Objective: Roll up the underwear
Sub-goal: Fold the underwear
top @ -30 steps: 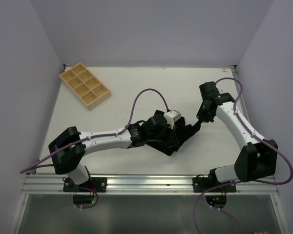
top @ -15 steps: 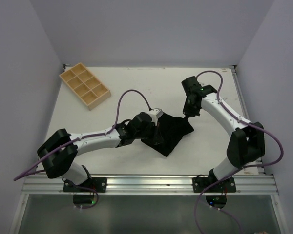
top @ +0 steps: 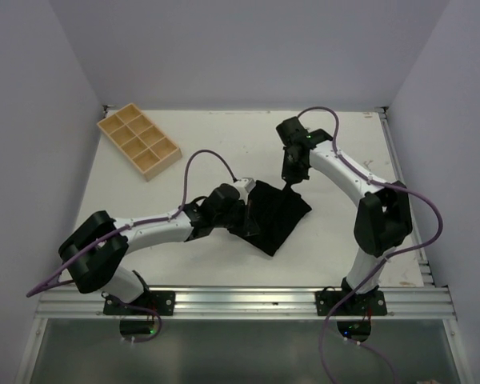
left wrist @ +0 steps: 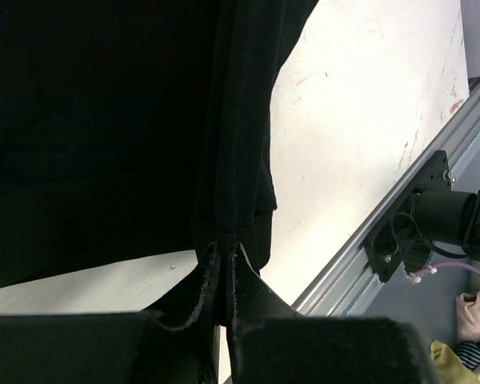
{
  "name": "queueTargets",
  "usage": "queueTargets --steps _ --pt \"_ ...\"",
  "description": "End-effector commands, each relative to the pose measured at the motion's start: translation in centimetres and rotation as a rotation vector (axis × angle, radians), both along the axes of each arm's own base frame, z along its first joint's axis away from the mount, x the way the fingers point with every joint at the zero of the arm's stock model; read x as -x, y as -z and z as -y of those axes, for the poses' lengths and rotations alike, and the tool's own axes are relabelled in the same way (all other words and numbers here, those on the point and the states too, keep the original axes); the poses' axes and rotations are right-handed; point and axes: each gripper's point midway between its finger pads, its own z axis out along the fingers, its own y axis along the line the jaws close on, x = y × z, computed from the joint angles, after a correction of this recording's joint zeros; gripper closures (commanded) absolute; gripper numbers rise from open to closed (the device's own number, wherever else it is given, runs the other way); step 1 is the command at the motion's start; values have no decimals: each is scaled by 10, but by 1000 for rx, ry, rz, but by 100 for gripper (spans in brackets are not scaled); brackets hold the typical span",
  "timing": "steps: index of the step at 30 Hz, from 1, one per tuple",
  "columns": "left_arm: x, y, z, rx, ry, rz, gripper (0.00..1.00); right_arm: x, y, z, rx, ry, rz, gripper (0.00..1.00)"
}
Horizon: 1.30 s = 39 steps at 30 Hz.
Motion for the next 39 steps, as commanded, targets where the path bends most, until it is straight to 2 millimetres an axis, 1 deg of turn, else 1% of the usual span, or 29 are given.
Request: queueTargets --steps 1,3,5,6,7,8,9,10,13,16,22,25,27,31,32,33,34,35,36,37,38,39 --pt "1 -13 -2 42 -10 0 100 -15 -15 -8 11 -31 56 100" --pt "-1 -11 -5 34 -15 -1 100 -17 -18 -12 7 -39 64 100" --pt "-3 -8 -7 24 -22 -4 100 -18 -16 -16 3 -47 59 100" --pt "-4 -8 -9 22 -28 -7 100 -21 -19 -18 -2 -48 65 100" --pt "-4 -7 -10 19 -29 -8 100 -22 -14 -20 0 -54 53 100" --pt "-4 -7 -10 20 -31 -9 100 -22 -14 -21 4 -60 47 100" --pt "-5 -6 -11 17 -34 -11 100 -25 -17 -24 1 -63 54 100" --pt "-6 -6 -12 16 -39 -13 100 -26 -14 -25 4 -64 42 100" --pt "-7 -1 -16 3 -48 -20 100 -30 -17 -30 3 -71 48 100" --pt "-10 4 -20 -8 -57 -27 100 -33 -13 -35 -1 -79 36 100" --pt "-11 18 -29 -33 -72 -49 100 -36 3 -43 5 -102 -5 100" --pt "-11 23 -32 -42 -72 -49 100 -37 8 -47 6 -112 -13 100" --pt "-14 24 -34 -50 -79 -48 100 -40 6 -52 1 -117 -6 100" --pt "-22 23 -41 -57 -102 -36 94 -46 7 -63 -26 -125 1 100" --pt "-26 20 -42 -55 -108 -27 91 -51 4 -68 -44 -124 10 100" --pt "-28 24 -51 -79 -128 -45 88 -53 4 -72 -55 -123 9 100" --pt "-31 24 -55 -86 -137 -40 81 -55 4 -75 -64 -121 11 100" --pt "-36 23 -58 -88 -151 -34 80 -60 7 -80 -70 -120 7 100" --pt "-42 24 -65 -96 -175 -36 79 -62 8 -83 -82 -115 3 100" --pt "-45 24 -69 -101 -179 -30 73 -65 13 -85 -82 -114 -5 100" --pt "-49 25 -73 -110 -193 -31 65 -69 18 -88 -78 -112 -15 96" --pt "-52 28 -78 -120 -206 -43 61 -70 22 -88 -72 -108 -23 94"
